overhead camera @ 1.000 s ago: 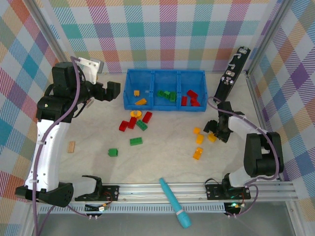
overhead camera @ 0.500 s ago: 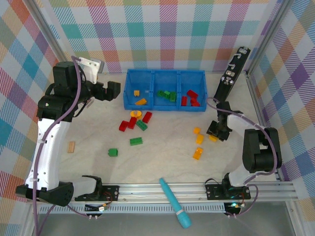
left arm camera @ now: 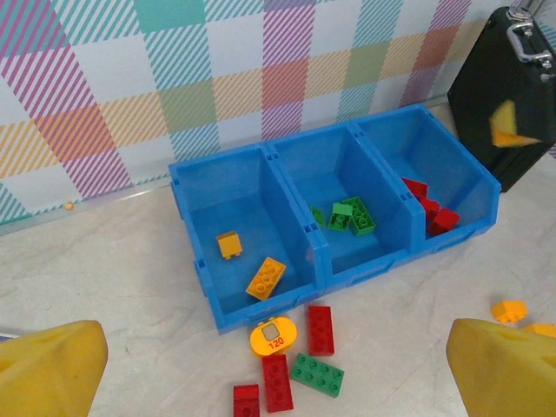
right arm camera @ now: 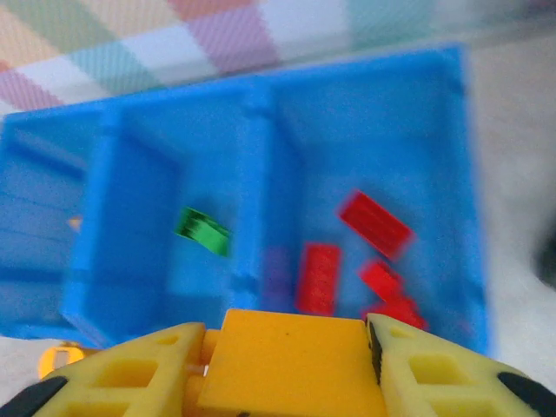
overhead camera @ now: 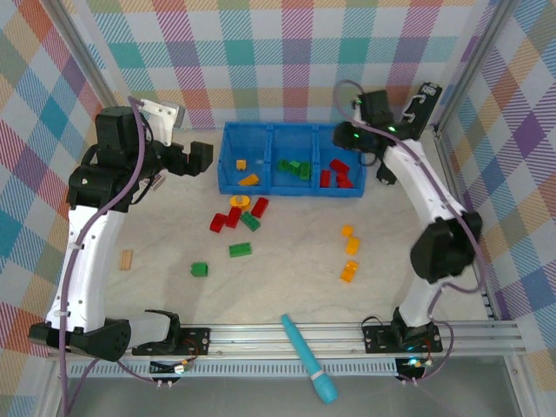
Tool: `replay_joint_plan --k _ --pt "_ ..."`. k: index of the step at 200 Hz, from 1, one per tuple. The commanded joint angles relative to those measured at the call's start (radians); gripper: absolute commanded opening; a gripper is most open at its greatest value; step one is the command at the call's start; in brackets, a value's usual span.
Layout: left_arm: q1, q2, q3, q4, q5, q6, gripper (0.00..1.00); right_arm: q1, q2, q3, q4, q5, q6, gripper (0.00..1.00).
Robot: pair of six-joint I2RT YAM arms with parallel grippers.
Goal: Sort the legos into containers by color
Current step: Place the lego in the container.
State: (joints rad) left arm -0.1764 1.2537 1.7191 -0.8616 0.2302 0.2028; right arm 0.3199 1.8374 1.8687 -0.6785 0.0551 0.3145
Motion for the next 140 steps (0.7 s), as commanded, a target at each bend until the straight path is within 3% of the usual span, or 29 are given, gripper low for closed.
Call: replay_joint_plan --k 1,31,41,82,140 --pt "-0.014 0.002 0.028 -0.004 -0.008 0.013 1.0 0.09 0.193 0.216 0.0 -0.036 -0.083 0.37" --pt "-0.014 0.008 0.035 -0.011 -0.018 0.02 1.0 0.191 0.479 0.59 0.001 -0.056 -0.158 0.36" --pt "-0.014 0.009 0.04 -0.014 -0.02 0.022 1.0 0.214 0.56 0.67 0.034 -0.115 -0.196 0.35" --pt "-0.014 -0.002 0.04 -0.016 -0.015 0.02 1.0 0.265 0.713 0.681 0.242 -0.216 -0.271 0.34" --pt "-0.014 -0.012 0.025 -0.003 -0.005 0.013 1.0 0.297 0.779 0.673 0.25 -0.166 -0.376 0.45"
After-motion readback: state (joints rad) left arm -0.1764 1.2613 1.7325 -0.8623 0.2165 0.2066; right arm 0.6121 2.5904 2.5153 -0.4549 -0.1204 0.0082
